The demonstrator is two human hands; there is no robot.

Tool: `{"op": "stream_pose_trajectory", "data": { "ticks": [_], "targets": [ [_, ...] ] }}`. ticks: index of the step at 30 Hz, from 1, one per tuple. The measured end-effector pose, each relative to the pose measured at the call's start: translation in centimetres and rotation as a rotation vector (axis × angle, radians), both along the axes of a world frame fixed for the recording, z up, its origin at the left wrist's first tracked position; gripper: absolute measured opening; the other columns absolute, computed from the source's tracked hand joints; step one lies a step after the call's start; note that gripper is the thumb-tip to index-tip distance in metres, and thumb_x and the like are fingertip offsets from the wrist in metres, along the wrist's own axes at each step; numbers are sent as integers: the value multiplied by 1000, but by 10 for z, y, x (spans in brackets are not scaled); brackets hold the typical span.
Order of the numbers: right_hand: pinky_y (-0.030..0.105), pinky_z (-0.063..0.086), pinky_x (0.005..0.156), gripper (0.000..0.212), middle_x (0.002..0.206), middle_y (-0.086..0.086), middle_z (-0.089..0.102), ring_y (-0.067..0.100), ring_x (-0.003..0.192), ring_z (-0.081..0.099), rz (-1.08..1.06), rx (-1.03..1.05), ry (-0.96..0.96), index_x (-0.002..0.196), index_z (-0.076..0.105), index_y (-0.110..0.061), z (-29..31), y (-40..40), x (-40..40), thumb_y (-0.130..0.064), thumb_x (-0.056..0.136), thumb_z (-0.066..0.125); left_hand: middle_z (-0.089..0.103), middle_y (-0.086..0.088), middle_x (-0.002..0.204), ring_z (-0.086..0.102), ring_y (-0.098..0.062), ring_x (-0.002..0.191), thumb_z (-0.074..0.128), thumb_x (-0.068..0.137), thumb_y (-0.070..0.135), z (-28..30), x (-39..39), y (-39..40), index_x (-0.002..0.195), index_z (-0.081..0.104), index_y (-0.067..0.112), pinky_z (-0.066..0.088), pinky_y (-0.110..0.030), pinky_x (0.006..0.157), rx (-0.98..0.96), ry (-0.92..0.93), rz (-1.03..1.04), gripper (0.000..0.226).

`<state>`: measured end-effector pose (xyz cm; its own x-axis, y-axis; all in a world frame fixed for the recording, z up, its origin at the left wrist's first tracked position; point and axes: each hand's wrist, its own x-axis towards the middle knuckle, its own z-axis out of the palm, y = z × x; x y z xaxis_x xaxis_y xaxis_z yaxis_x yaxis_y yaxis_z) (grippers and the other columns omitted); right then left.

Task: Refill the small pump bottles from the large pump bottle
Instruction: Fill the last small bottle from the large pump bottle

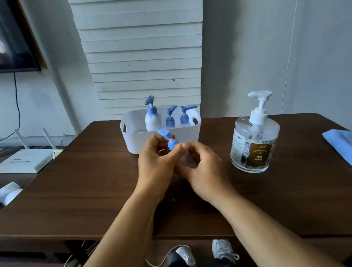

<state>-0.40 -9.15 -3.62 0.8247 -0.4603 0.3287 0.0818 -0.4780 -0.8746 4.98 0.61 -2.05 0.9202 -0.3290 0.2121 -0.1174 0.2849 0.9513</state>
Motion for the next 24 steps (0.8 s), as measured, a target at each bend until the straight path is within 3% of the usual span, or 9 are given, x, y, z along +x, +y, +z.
{"op": "stream_pose_trajectory", "data": {
  "ticks": [3, 5, 7, 10, 14, 19, 22, 24],
  "targets": [
    [0, 40, 61, 33, 98, -7, 66, -6, 80, 58, -1, 26, 2, 102, 64, -24, 1, -2, 0, -35, 74, 79, 69, -14, 96, 67, -27, 84, 65, 83, 24, 0, -1, 0, 109, 65, 17, 55, -39, 78, -11, 54, -92, 26],
    [1, 41, 61, 35, 98, -6, 67, -4, 80, 59, -8, 25, -3, 102, 65, -23, 1, -3, -1, -35, 73, 80, 70, -16, 97, 65, -34, 84, 62, 87, 25, 0, 0, 0, 96, 70, 17, 52, -48, 83, -11, 91, -106, 15],
    [0, 40, 61, 37, 98, -5, 67, -7, 77, 57, -15, 15, -5, 104, 66, -20, 1, -3, -1, -32, 72, 81, 69, -16, 87, 61, -36, 78, 72, 79, 26, -1, 2, 0, 82, 66, 13, 50, -55, 83, -17, 81, -57, 15],
    [0, 40, 62, 37, 97, -4, 67, -7, 77, 58, -18, 21, -18, 104, 66, -19, 1, -2, 1, -30, 71, 81, 69, -18, 85, 65, -31, 76, 72, 71, 35, 0, 1, 1, 92, 63, 10, 54, -48, 78, -25, 73, -105, 34],
    [1, 42, 63, 35, 96, -8, 68, -5, 81, 60, -35, 34, -17, 103, 67, -22, 0, -5, 1, -32, 73, 81, 71, -13, 80, 67, -22, 67, 70, 80, 21, -2, 1, 0, 88, 62, 9, 53, -29, 56, 24, 43, -60, 17],
    [1, 42, 63, 34, 95, -8, 69, -5, 81, 62, 7, 70, -25, 101, 67, -22, 2, -3, -1, -31, 72, 81, 71, -14, 89, 68, -28, 78, 61, 88, 25, 0, -1, 1, 100, 65, 12, 56, -38, 72, 22, 54, -129, 18],
    [1, 41, 62, 34, 93, -9, 68, -7, 78, 61, -8, 45, -42, 101, 68, -22, 2, -2, -1, -33, 72, 81, 71, -11, 77, 68, -21, 64, 70, 77, 26, 1, -1, 1, 94, 61, 8, 57, -31, 59, 28, 14, -80, 27],
    [2, 41, 63, 33, 93, -8, 67, -5, 78, 60, -18, 20, -45, 101, 67, -22, 1, -3, -1, -33, 72, 80, 70, -13, 83, 68, -22, 71, 68, 74, 33, 1, -1, 1, 100, 60, 8, 57, -35, 65, 4, 48, -123, 36]
  ]
}}
